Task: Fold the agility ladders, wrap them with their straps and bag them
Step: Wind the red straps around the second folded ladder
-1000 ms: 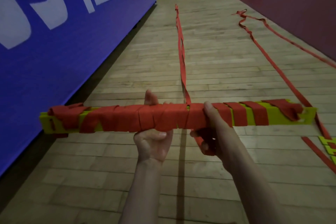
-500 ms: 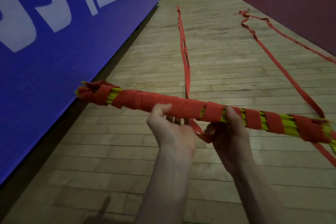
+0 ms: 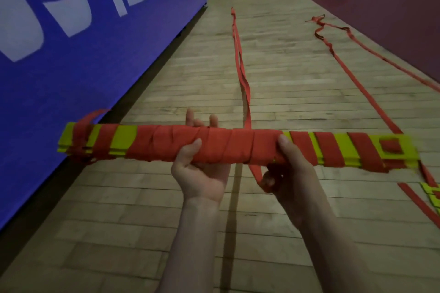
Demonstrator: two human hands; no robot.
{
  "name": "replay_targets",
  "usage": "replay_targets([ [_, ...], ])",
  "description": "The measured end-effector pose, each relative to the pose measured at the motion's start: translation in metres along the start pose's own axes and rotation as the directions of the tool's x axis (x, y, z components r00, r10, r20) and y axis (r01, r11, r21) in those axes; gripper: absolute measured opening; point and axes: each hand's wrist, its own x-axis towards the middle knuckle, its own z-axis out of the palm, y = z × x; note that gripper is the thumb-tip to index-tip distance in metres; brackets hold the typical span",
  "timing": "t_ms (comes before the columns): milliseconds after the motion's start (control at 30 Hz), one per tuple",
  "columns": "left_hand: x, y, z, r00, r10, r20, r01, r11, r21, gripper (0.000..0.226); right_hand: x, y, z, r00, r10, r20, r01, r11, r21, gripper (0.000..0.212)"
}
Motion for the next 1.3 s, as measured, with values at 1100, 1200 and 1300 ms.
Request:
replay_targets([
  [1100,-0.004,-0.001,0.037,0.783,-0.038,-0.621,0.177,0.970,0.164,0.049,0.008,0.003,-0.027,0.960,-0.231,0.158,0.248,0.964,-0.098,0.028],
  [1200,0.001,-0.002,0.024,0.772,-0.017,-0.636,0.186,0.962,0.200,0.023,0.004,0.002,-0.023,0.988,-0.152,-0.004,0.145,0.947,-0.287,0.041],
  [1300,-0.001,-0.006,0.013,0.820,0.014,-0.572,0.122,0.973,0.198,0.008,0.000,0.002,-0.024,0.996,-0.056,-0.076,0.031,0.955,-0.296,0.047],
])
